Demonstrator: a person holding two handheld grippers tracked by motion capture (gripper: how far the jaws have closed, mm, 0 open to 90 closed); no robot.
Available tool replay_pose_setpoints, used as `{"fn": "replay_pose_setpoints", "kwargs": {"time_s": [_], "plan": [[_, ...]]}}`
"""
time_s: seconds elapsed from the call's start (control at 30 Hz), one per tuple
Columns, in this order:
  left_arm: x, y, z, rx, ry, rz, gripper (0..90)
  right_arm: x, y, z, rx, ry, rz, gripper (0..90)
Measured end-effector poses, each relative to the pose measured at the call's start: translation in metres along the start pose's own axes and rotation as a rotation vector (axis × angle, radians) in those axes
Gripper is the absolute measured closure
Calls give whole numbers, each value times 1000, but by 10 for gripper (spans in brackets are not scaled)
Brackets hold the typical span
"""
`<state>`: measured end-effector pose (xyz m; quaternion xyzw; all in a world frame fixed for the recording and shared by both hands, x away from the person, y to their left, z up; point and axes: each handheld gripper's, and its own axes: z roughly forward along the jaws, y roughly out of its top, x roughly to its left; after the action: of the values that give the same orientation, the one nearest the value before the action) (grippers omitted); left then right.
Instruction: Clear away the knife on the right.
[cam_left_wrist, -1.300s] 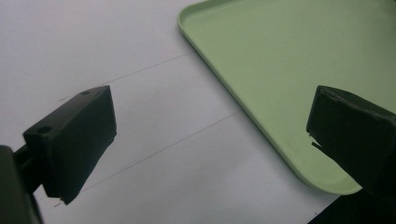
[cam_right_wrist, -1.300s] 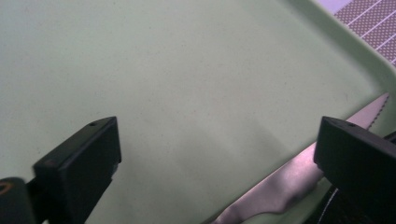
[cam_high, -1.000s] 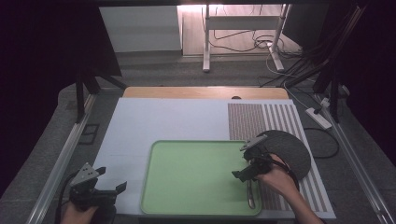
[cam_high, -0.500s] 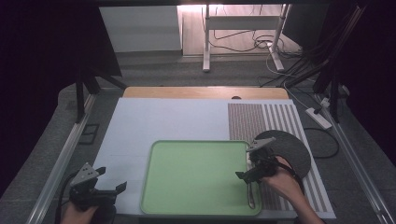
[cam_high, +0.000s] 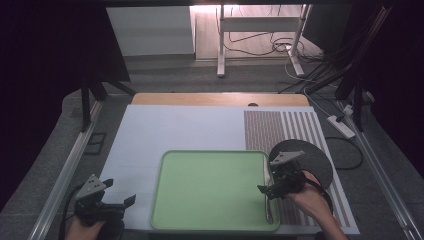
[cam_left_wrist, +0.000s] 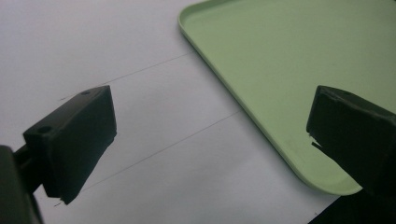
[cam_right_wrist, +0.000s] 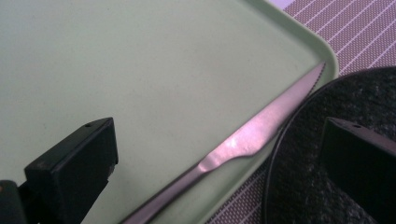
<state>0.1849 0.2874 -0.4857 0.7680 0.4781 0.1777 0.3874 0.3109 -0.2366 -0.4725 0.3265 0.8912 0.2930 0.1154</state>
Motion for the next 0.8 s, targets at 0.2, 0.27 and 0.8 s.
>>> {"fn": "replay_pose_setpoints", "kwargs": {"time_s": [0.2, 0.27, 0.8], "plan": [[0, 0, 0, 1, 0, 2, 25, 0, -6, -5, -6, -16, 10, 0], [0, 0, 0, 2, 0, 1, 25, 0, -8, -7, -10, -24, 13, 0], [0, 0, 0, 3, 0, 2, 25, -1, -21, -17, -35, -51, 44, 0]]}}
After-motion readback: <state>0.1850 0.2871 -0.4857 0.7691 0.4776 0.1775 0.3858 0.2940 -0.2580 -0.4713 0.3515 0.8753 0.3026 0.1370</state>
